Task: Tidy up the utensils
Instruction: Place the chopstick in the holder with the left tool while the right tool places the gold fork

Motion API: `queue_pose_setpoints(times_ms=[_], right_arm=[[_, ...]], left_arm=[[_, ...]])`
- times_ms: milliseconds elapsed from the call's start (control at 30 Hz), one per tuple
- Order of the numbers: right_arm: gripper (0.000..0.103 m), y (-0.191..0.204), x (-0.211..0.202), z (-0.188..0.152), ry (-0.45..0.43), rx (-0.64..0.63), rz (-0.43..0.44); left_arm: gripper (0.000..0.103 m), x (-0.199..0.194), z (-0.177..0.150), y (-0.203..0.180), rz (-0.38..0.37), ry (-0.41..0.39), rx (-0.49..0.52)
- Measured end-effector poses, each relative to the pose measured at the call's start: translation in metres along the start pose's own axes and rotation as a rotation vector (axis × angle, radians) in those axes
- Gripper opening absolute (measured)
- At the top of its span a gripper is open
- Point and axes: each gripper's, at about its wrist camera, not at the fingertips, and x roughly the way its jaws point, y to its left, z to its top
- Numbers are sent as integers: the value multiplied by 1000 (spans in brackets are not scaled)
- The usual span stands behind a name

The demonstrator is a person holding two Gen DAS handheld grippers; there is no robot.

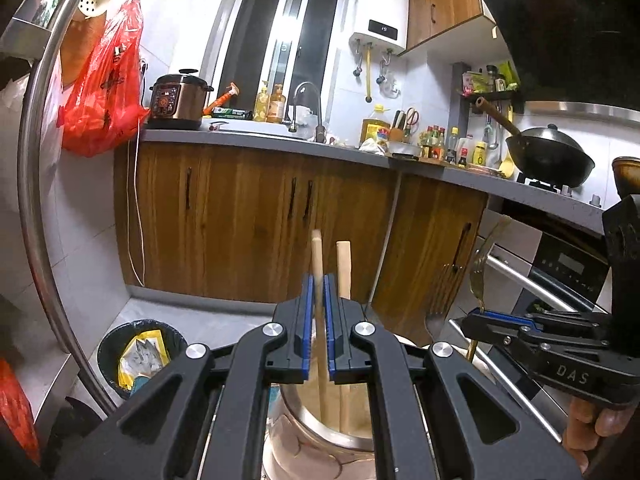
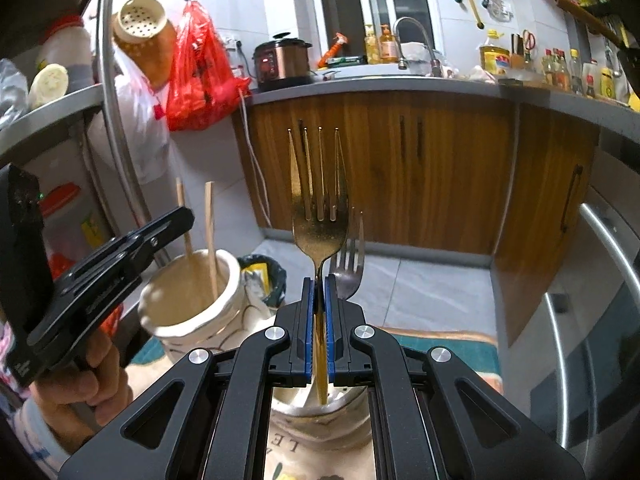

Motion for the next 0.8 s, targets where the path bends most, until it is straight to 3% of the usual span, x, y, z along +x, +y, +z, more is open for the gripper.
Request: queue_pose_setpoints(times_ms=[133,200,267,300,567,800], right_arm=[[6,-3,5,-1,-14,15,-8],[6,-6,6,-2,-12,29,-5],[7,-8,8,-3,-4,36,-2],[7,-9,9,-5,2,43,-5],[9,-12,-4,-8,7,29,-23],[26,-10,-32,-23,1,10,-40]], left_arm=[[11,-1,0,0,1,-3,6],[28,-4,1,0,1,-16,8],[67,-11,4,1,1,-39,14],[71,-17,6,2,3,-60,21],[72,-60,24,32,4,-110,-56],[72,-79,-5,48,17,-2,-83]])
